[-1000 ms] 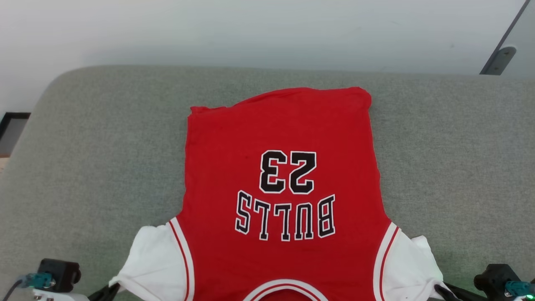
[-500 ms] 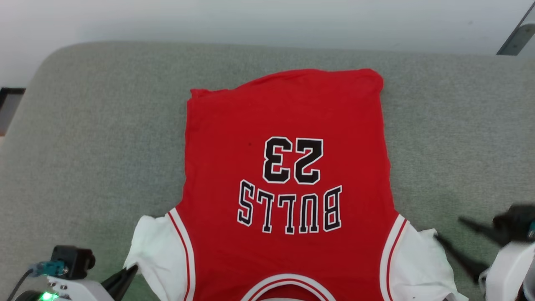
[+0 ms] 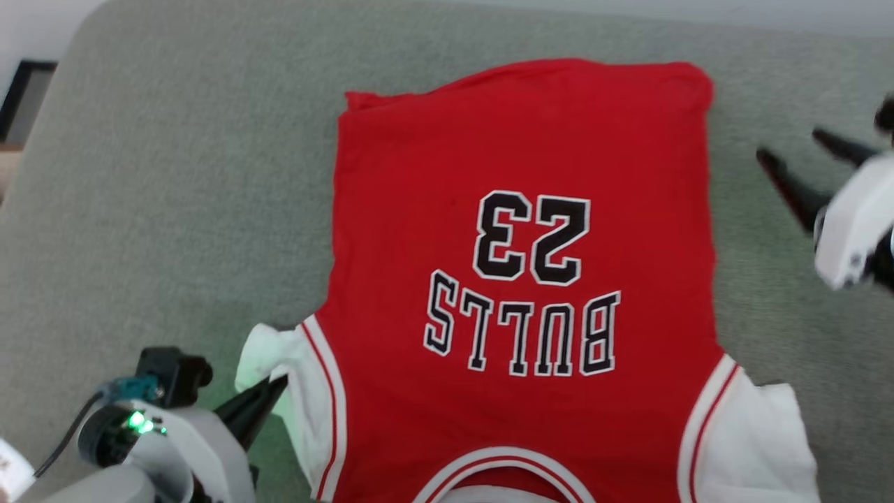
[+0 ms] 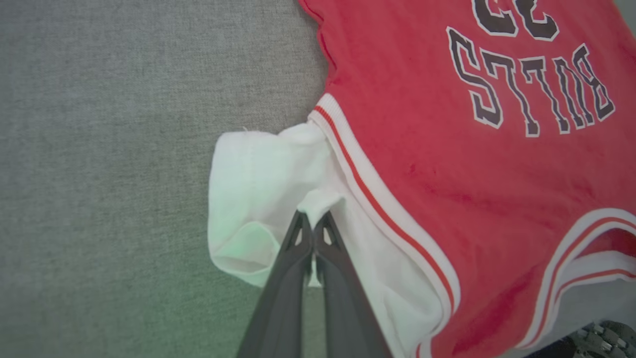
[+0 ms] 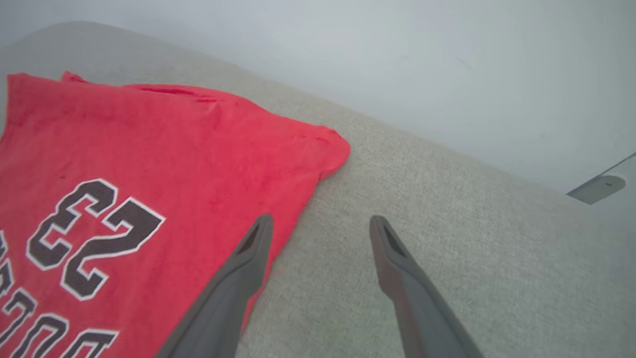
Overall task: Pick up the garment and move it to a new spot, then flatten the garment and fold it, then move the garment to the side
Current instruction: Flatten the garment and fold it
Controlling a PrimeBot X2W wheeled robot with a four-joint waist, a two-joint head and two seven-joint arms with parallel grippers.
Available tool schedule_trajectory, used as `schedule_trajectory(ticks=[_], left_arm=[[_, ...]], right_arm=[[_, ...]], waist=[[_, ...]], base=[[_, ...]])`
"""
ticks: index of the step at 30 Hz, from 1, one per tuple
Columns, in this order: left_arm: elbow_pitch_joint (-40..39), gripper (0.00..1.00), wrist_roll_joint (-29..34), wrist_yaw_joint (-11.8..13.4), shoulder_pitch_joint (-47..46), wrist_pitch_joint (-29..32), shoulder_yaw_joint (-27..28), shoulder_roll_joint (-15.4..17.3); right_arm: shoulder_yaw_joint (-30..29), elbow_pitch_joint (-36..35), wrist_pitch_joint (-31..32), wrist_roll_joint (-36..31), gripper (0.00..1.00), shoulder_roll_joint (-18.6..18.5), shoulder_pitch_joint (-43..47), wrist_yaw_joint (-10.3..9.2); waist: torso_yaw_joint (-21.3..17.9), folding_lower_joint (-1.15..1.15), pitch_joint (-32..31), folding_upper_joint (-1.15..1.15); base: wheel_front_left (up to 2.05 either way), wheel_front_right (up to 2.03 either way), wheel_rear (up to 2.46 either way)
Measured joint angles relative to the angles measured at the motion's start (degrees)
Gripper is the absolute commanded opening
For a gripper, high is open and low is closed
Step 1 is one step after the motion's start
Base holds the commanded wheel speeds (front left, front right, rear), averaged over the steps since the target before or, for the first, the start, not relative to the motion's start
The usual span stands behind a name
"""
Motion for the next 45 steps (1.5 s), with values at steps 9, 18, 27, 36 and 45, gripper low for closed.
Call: schedule_trajectory(ticks=[9, 18, 27, 36, 45], left_arm=[[2.49, 0.0, 2.79, -3.2, -5.2, 0.66, -0.18, -4.9], [6.61, 0.0, 4.02, -6.68, -8.6, 0.53, -0.7, -10.47], [10.31, 0.0, 4.17, -9.26, -9.81, -0.63, -0.79, -13.43], [12.29, 0.0, 3.69, -9.78, -9.35, -1.19, -0.67, -12.77], [11.34, 0.0, 2.77, -8.21, -7.1, -0.67, -0.62, -9.11]], right_arm=[[0.45, 23.46, 4.94, -3.27, 1.0, 4.3, -19.77, 0.0], [-4.97, 43.63, 9.56, -9.39, 1.0, 6.86, -31.59, 0.0], [-7.76, 53.73, 13.57, -15.29, 0.0, 7.5, -38.35, -0.02], [-5.54, 54.93, 14.51, -15.59, 0.0, 9.28, -38.64, -0.01], [3.63, 45.2, 18.02, -8.02, 0.0, 8.2, -30.5, 0.0]], waist=[[5.27, 0.0, 4.48, 0.0], [10.8, 0.0, 8.56, 0.0], [14.53, 0.0, 10.96, 0.0], [13.0, 0.0, 9.53, 0.0], [9.47, 0.0, 5.3, 0.0]], base=[[0.0, 0.0, 0.0], [0.0, 0.0, 0.0], [0.0, 0.0, 0.0], [0.0, 0.0, 0.0], [0.0, 0.0, 0.0]])
